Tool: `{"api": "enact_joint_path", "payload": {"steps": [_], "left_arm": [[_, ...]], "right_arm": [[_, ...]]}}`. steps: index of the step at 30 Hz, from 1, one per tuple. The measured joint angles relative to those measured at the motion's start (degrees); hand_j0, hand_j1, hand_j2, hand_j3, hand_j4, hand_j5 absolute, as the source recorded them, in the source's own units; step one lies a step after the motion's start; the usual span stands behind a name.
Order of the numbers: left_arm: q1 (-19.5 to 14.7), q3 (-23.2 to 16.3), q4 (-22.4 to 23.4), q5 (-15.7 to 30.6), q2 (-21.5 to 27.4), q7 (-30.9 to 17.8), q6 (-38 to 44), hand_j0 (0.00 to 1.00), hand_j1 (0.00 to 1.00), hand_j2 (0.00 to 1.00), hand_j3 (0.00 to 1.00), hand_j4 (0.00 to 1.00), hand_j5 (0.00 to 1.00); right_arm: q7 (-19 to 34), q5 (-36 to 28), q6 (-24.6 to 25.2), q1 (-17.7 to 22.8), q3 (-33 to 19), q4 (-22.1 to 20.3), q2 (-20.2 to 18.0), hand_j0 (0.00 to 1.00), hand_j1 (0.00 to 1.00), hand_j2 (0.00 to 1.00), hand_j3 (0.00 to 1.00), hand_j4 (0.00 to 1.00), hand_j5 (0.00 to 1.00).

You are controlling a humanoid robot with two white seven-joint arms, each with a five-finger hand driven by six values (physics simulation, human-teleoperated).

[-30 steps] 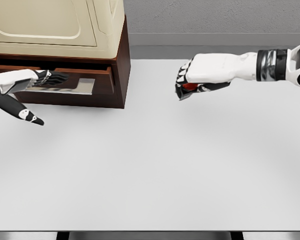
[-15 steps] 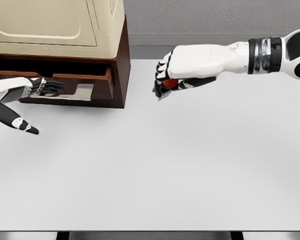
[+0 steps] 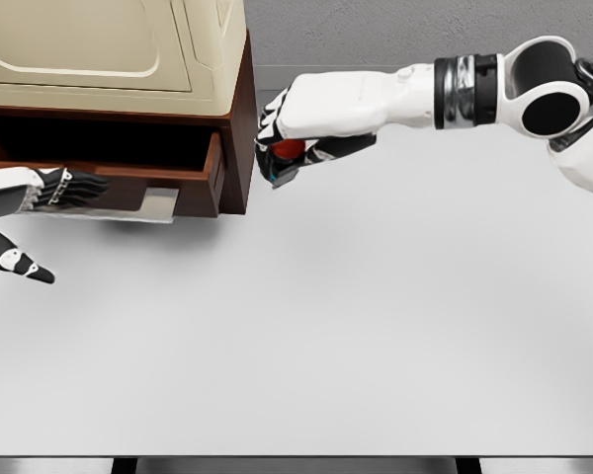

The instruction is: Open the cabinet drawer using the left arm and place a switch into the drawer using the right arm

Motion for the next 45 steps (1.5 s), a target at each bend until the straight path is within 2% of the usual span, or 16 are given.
{"api": "enact_joint_path", "payload": {"steps": [15, 18, 24, 29, 34, 45], "left_arm": [[1.57, 0.63, -0.3, 2.88, 2.19, -0.77, -0.06, 1.0, 1.0, 1.0, 1.0, 1.0, 1.0], [1.5, 0.71, -0.23, 2.02, 2.34, -0.87, -0.08, 1.0, 1.0, 1.0, 1.0, 1.0, 1.0], [1.41, 3.05, 0.08, -0.79, 2.17, -0.89, -0.22, 1.0, 1.0, 1.0, 1.0, 1.0, 1.0], [0.69, 5.94, 0.06, 2.79, 2.29, -0.9, -1.57, 1.0, 1.0, 1.0, 1.0, 1.0, 1.0], [0.87, 7.4, 0.02, 6.47, 2.33, -0.89, -9.83, 1.0, 1.0, 1.0, 1.0, 1.0, 1.0], [1.14, 7.61, -0.04, 7.47, -0.38, -0.9, -28.76, 1.0, 1.0, 1.0, 1.0, 1.0, 1.0]], "right_arm": [[0.01, -0.05, 4.25, -4.04, 1.73, 2.2, 6.6, 0.48, 0.48, 0.48, 0.48, 0.48, 0.48], [0.0, -0.1, 4.75, -4.83, 2.17, 3.42, 8.19, 0.48, 0.48, 0.48, 0.48, 0.48, 0.48], [0.01, -0.05, 5.04, -6.33, 3.43, 6.62, 11.46, 0.48, 0.48, 0.48, 0.48, 0.48, 0.48], [0.0, -0.06, 5.1, -7.56, 4.38, 9.66, 14.51, 0.48, 0.48, 0.48, 0.48, 0.48, 0.48], [0.0, -0.05, 5.3, -8.44, 4.84, 11.95, 16.9, 0.48, 0.48, 0.48, 0.48, 0.48, 0.48], [0.0, 0.81, 4.51, -9.93, 6.72, 20.58, 21.85, 0.48, 0.48, 0.48, 0.48, 0.48, 0.48]]}}
